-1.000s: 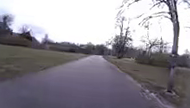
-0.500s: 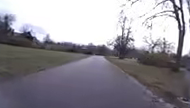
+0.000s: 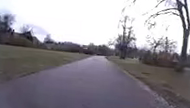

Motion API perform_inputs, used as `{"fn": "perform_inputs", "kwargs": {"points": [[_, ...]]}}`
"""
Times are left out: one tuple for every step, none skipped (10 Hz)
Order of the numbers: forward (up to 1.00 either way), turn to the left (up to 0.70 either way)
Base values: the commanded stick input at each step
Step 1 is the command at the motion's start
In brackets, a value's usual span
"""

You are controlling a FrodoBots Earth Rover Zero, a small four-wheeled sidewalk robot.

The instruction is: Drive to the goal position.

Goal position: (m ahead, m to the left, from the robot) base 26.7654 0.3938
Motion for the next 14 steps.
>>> {"fn": "perform_inputs", "kwargs": {"points": [[1.00, 0.00], [1.00, 0.00], [1.00, 0.00], [1.00, 0.00], [1.00, 0.00], [1.00, 0.00], [1.00, 0.00], [1.00, 0.00], [1.00, 0.00], [1.00, 0.00], [1.00, 0.00], [1.00, 0.00], [1.00, 0.00], [1.00, 0.00]]}}
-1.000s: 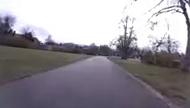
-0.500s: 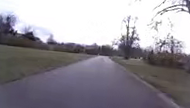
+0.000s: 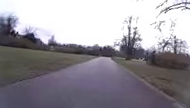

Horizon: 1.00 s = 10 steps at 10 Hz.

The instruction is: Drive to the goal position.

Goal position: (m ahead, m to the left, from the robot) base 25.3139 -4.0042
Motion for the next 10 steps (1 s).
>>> {"fn": "perform_inputs", "kwargs": {"points": [[1.00, -0.15], [1.00, -0.40], [1.00, -0.40], [1.00, -0.40], [1.00, -0.40], [1.00, -0.15], [1.00, 0.00], [1.00, 0.00], [1.00, 0.00], [1.00, 0.00]]}}
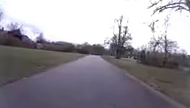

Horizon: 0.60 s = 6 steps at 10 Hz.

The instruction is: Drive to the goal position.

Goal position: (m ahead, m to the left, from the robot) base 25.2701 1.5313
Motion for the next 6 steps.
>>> {"fn": "perform_inputs", "kwargs": {"points": [[1.00, 0.00], [1.00, 0.00], [1.00, 0.00], [1.00, 0.00], [1.00, 0.00], [1.00, 0.00]]}}
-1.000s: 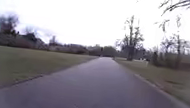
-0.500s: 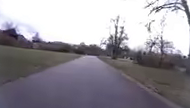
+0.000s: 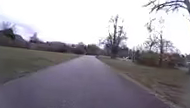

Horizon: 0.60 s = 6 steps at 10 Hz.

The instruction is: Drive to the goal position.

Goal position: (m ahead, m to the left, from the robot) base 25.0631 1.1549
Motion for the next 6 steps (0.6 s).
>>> {"fn": "perform_inputs", "kwargs": {"points": [[1.00, 0.00], [1.00, 0.00], [1.00, 0.00], [1.00, 0.00], [1.00, 0.00], [1.00, 0.00]]}}
